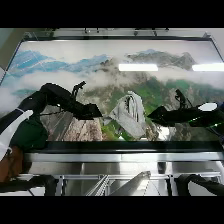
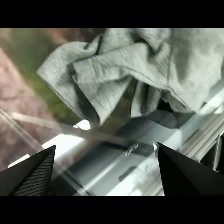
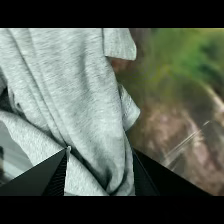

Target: Fold the shirts.

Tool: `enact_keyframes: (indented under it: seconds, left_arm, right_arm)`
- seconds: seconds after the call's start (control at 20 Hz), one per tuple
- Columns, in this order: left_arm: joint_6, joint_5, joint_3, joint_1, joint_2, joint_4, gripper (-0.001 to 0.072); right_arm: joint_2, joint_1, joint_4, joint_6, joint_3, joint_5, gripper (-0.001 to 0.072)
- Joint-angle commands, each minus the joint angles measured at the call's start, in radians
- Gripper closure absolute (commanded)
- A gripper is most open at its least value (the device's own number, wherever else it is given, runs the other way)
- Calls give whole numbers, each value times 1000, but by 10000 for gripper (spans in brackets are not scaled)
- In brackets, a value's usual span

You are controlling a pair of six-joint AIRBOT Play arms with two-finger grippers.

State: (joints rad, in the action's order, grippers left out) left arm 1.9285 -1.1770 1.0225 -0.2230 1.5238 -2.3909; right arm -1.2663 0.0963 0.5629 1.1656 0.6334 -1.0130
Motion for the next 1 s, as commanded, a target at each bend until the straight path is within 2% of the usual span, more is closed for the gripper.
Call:
enact_keyframes:
  seconds: [0.0, 0.15, 0.3, 0.35, 0.4, 0.45, 0.5, 0.55, 0.75, 0.95]
  left_arm:
    - [19, 42, 66, -58, 120, -39, 5]
    - [15, 37, 184, -111, 219, -38, 4]
    - [15, -25, 292, -151, 312, -35, 5]
    - [15, -51, 322, -161, 337, -35, 7]
    - [15, -69, 350, -171, 356, -35, 65]
    - [15, -83, 378, -179, 375, -36, 244]
    - [15, -93, 403, -188, 388, -36, 509]
    - [15, -103, 426, -193, 396, -39, 696]
    - [-3, -204, 527, -167, 343, -47, 684]
    - [2, -293, 577, -51, 92, -47, 684]
  right_arm:
    - [-117, -11, -161, -124, 0, 5, 253]
    - [-141, -68, -183, -127, 1, 93, 253]
    - [-154, -131, -189, -127, 3, 154, 256]
    - [-156, -151, -192, -127, 3, 172, 323]
    - [-156, -167, -199, -138, 5, 179, 426]
    - [-156, -180, -210, -150, 12, 177, 476]
    - [-156, -190, -217, -153, 24, 168, 579]
    - [-153, -198, -244, -192, 37, 148, 693]
    - [-45, -163, -383, -296, 74, 27, 694]
    - [291, 28, -485, -332, 97, -39, 693]
